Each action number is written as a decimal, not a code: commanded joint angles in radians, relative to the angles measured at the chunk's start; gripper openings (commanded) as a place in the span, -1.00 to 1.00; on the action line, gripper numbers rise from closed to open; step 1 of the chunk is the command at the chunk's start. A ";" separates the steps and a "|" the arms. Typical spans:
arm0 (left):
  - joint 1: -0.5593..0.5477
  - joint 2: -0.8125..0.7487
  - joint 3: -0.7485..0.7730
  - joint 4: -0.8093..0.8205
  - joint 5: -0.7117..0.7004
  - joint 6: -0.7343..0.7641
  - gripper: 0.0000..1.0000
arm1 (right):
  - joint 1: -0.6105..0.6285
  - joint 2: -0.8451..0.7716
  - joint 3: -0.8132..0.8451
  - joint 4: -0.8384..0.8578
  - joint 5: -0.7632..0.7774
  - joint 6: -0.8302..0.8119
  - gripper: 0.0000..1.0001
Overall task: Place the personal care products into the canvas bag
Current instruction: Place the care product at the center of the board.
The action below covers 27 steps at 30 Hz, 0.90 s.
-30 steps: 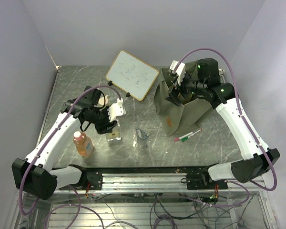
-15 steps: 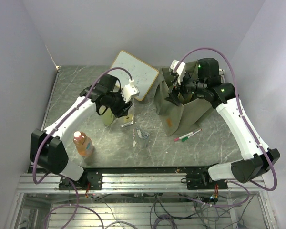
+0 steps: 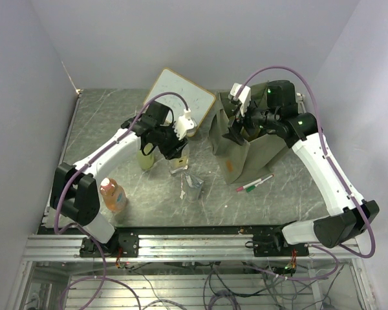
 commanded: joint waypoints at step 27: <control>-0.008 -0.016 0.065 -0.049 0.059 0.129 0.90 | -0.002 0.008 0.013 0.013 -0.026 -0.012 0.76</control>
